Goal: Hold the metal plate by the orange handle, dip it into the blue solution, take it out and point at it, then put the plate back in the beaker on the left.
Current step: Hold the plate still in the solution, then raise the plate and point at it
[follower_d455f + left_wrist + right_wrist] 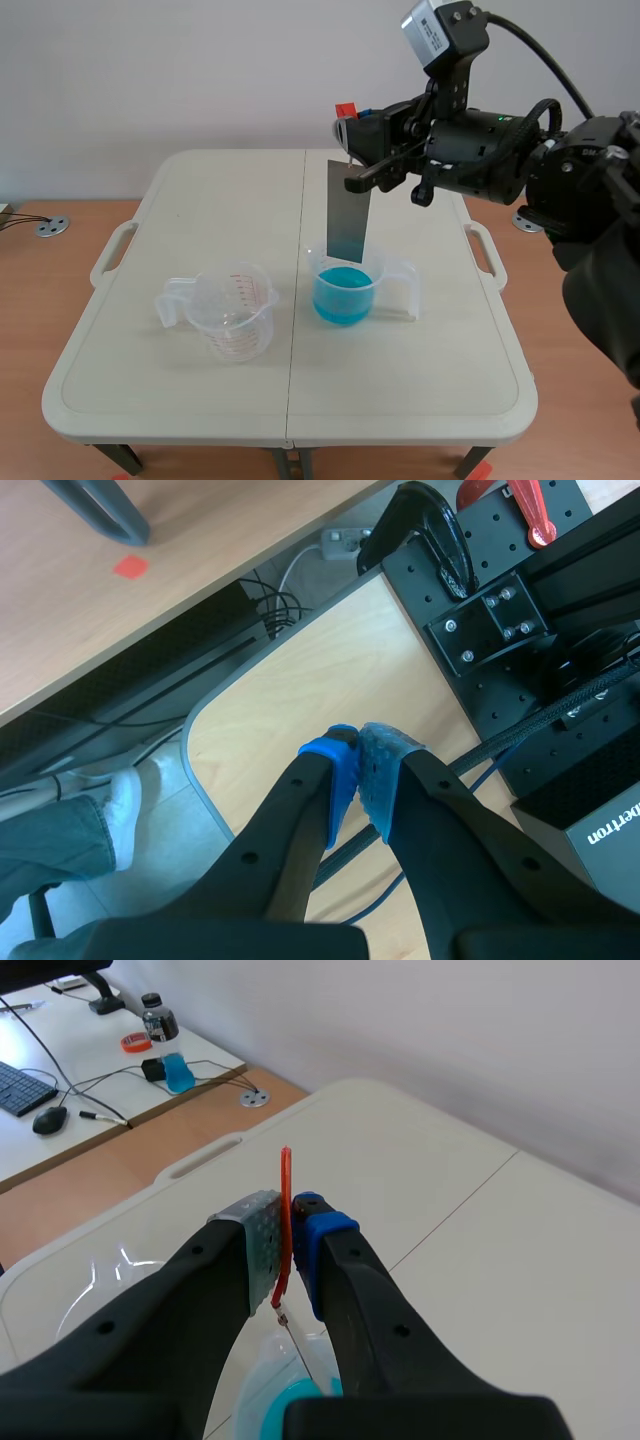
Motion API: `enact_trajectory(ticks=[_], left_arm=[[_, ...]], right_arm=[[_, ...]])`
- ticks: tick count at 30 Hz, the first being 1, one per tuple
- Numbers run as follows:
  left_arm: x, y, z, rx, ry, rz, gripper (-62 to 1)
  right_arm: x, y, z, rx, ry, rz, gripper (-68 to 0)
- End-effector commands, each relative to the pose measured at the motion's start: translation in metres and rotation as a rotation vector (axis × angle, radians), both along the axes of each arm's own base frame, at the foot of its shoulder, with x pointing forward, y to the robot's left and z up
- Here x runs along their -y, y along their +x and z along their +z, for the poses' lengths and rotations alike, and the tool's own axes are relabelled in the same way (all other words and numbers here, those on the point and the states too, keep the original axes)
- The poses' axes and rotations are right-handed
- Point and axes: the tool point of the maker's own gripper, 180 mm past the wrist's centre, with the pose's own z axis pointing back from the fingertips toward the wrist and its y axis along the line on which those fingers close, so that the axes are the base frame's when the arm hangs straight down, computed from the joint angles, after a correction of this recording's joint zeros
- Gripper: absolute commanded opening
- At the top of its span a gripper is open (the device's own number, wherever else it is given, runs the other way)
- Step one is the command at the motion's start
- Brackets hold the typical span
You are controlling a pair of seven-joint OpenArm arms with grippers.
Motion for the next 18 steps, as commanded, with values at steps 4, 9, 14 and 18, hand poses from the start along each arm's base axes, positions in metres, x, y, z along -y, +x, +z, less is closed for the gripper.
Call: enact_trajectory(ticks=[4,9,14,18], left_arm=[[0.000,0.003,0.004,0.020,-0.011,0.011,-58.2],[-0.004,0.017,0.006,0.050,-0.002,-0.009,-58.2],[-0.014,0.045,0.012,0.111,0.021,-0.048,-58.2],[-0.021,0.075,0.020,0.178,0.027,-0.054,-58.2]], right_arm=[[-0.001,0.000,0.029,0.074,0.020,0.015,-66.2],[-0.003,-0.003,0.041,0.097,0.026,0.026,-66.2],[-0.006,-0.008,0.056,0.124,0.038,0.041,-66.2],[-0.008,-0.012,0.065,0.138,0.042,0.051,-66.2]])
